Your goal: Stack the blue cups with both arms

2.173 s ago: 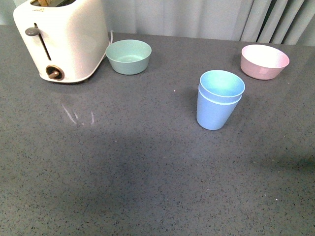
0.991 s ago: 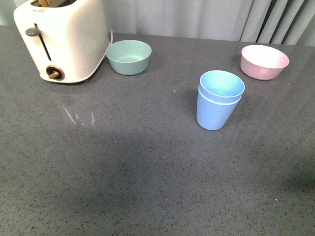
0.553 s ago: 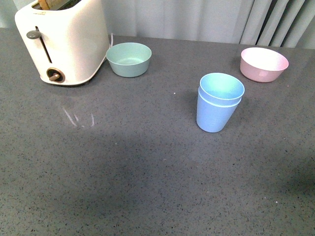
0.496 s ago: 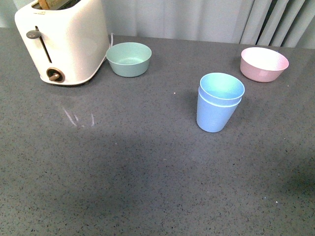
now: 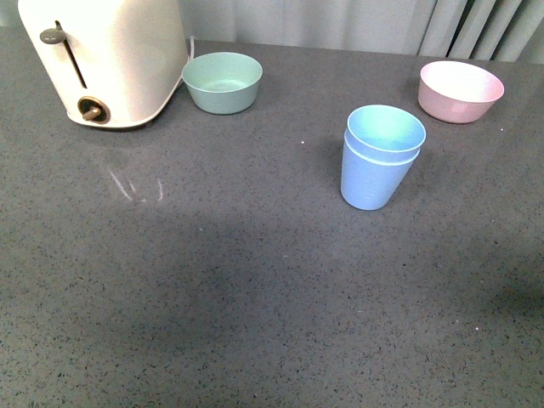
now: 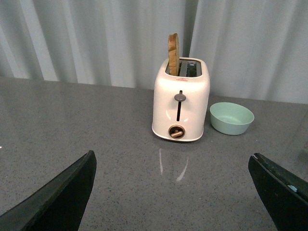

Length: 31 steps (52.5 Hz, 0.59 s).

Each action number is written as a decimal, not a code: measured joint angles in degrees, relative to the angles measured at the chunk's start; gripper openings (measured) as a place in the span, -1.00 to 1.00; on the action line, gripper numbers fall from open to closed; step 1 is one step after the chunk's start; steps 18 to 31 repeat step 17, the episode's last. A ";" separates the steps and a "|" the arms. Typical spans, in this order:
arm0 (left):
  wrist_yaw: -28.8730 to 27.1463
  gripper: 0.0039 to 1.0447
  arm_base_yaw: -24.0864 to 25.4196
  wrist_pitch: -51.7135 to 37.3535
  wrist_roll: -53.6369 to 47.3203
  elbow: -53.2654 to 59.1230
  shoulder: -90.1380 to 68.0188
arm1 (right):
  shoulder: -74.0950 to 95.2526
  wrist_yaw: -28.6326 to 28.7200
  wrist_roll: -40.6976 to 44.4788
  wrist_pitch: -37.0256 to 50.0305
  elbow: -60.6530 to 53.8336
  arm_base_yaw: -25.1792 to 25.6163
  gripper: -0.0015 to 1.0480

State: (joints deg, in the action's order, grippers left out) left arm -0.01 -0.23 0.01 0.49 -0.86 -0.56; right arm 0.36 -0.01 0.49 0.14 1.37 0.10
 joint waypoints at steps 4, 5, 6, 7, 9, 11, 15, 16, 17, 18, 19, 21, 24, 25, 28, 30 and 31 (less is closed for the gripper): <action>0.00 0.84 -0.02 0.00 -0.02 -0.02 0.00 | 0.00 0.00 0.00 0.00 0.00 0.00 0.83; 0.00 0.84 -0.02 0.00 -0.02 0.00 0.00 | 0.00 0.00 0.00 0.00 0.00 0.00 0.83; 0.00 0.84 0.00 0.00 0.00 0.00 0.00 | 0.00 0.00 0.00 0.00 0.00 0.00 0.83; 0.00 0.84 -0.02 0.00 0.00 0.00 0.00 | 0.00 0.00 -0.02 0.00 0.00 0.00 0.83; 0.00 0.84 -0.02 0.00 0.00 -0.02 0.00 | 0.00 0.00 -0.02 0.00 0.00 0.00 0.83; 0.00 0.84 0.00 0.00 -0.02 0.00 0.00 | 0.00 0.00 -0.02 0.00 0.00 0.00 0.83; 0.00 0.84 -0.02 0.00 0.00 0.00 0.00 | 0.00 0.00 -0.02 0.00 0.00 0.00 0.83; 0.00 0.84 -0.02 0.00 0.00 0.00 0.00 | 0.00 0.00 -0.02 0.00 0.00 0.00 0.83; 0.00 0.84 0.00 0.00 -0.02 -0.02 0.00 | 0.00 0.00 -0.02 0.00 0.00 0.00 0.83; 0.00 0.84 0.00 0.00 -0.02 -0.02 0.00 | 0.00 0.00 -0.02 0.00 0.00 0.00 0.83; 0.00 0.84 0.00 0.00 -0.02 -0.02 0.00 | 0.00 0.00 -0.02 0.00 0.00 0.00 0.83; 0.00 0.84 0.00 0.00 -0.02 -0.02 0.00 | 0.00 0.00 -0.02 0.00 0.00 0.00 0.83; 0.00 0.84 0.00 0.00 -0.02 -0.02 0.00 | 0.00 0.00 -0.02 0.00 0.00 0.00 0.83; 0.00 0.84 0.00 0.00 -0.02 -0.02 0.00 | 0.00 0.00 -0.02 0.00 0.00 0.00 0.83; 0.00 0.84 0.00 0.00 -0.02 -0.02 0.00 | 0.00 0.00 -0.02 0.00 0.00 0.00 0.83; 0.00 0.84 0.00 0.00 -0.02 -0.02 0.00 | 0.00 0.00 -0.02 0.00 0.00 0.00 0.83; 0.00 0.84 0.00 0.00 -0.02 -0.02 0.00 | 0.00 0.00 -0.02 0.00 0.00 0.00 0.83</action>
